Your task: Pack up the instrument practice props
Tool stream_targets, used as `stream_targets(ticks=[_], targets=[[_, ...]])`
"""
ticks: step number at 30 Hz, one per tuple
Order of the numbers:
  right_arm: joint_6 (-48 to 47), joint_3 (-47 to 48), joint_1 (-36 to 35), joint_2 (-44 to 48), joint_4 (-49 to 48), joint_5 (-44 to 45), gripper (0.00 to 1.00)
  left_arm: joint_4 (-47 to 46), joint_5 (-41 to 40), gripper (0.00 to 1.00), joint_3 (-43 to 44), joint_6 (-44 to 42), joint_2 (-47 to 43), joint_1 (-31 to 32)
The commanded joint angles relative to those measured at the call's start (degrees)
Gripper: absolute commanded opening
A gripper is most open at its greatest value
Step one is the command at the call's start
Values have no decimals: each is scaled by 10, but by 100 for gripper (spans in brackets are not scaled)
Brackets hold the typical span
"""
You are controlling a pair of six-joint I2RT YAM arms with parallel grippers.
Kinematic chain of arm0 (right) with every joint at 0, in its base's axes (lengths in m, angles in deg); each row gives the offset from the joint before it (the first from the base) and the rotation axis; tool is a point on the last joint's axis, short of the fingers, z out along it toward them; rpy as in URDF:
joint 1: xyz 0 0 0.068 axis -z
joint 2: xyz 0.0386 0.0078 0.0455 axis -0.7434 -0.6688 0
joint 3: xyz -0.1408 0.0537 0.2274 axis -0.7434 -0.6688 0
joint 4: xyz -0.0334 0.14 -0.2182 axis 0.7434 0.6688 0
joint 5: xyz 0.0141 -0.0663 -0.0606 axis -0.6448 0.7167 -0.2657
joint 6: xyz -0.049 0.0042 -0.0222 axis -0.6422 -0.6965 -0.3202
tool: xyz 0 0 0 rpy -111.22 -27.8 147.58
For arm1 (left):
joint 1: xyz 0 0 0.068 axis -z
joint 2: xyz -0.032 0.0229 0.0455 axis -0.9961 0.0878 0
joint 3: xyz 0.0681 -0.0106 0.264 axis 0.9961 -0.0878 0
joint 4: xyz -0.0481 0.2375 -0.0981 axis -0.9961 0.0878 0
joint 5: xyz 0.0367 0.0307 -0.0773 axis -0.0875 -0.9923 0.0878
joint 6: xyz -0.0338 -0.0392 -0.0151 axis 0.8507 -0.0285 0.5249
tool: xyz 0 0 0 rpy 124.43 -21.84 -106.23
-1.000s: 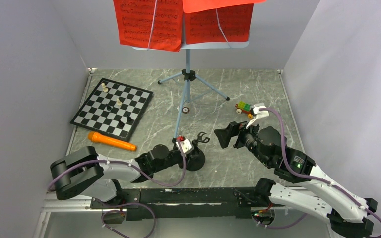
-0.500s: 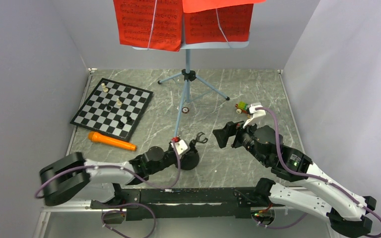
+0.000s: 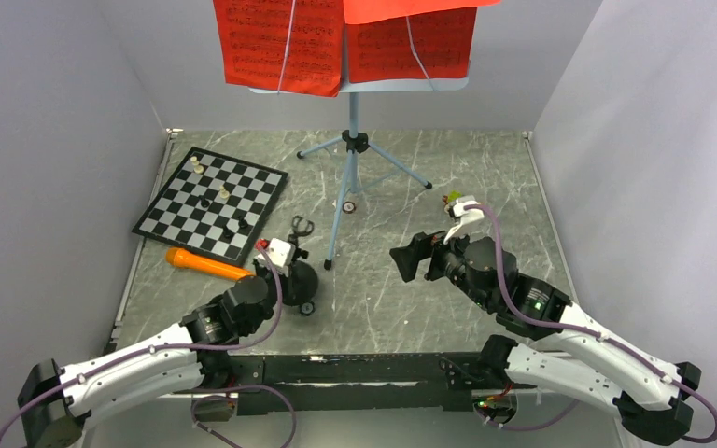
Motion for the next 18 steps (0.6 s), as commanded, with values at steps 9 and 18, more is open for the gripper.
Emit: stream_targets(ticks=[9,18], targets=[[-10,-14,1,-21,-60,-39,98,202,-135,0,20,238,-9,-110],[-16,-16,1,-14,-54,-30,98,35,-41,0,-44,153,-64,-119]])
